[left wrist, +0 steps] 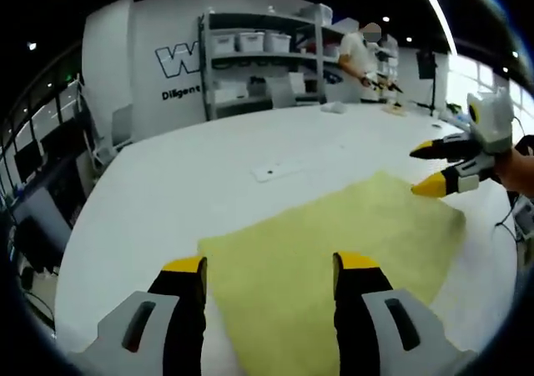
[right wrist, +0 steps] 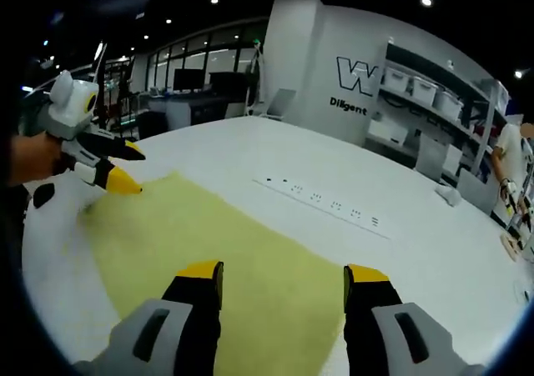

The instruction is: Fold the garment on the visible template until the final outline fits inside the template.

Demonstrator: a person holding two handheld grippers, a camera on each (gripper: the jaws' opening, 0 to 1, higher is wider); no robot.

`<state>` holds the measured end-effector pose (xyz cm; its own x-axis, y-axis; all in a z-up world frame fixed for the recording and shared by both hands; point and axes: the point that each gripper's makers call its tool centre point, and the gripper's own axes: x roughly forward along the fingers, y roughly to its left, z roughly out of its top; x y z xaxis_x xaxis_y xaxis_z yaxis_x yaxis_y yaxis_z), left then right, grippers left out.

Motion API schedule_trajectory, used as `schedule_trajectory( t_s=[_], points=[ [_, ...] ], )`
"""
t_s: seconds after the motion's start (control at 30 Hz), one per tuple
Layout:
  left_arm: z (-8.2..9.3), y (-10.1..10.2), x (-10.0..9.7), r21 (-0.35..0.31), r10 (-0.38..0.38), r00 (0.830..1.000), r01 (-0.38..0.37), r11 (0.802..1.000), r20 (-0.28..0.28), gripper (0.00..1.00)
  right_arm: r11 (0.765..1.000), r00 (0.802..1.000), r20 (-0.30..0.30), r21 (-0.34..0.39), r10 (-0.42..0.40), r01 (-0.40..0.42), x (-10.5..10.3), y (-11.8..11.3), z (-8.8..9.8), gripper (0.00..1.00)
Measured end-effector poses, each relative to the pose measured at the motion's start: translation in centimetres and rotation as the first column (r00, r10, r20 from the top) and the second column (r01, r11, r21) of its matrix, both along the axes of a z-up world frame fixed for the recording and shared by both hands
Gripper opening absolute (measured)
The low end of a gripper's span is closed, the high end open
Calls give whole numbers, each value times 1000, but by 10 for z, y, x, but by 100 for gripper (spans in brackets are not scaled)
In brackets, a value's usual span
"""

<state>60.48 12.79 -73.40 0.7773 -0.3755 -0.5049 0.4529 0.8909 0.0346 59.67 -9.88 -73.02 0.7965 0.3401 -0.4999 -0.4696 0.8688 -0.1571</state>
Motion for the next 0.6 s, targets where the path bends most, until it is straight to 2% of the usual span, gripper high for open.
schedule_trajectory(
  t_s=[0.2, 0.6],
  points=[
    [14, -2, -10, -10, -7, 1000, 7, 1000, 22, 61, 1000, 1000, 19, 10, 9, -9, -11, 5, 11, 63],
    [43, -6, -46, -30, -18, 997, 20, 999, 70, 64, 1000, 999, 46, 6, 27, -27, -54, 8, 28, 65]
  ],
)
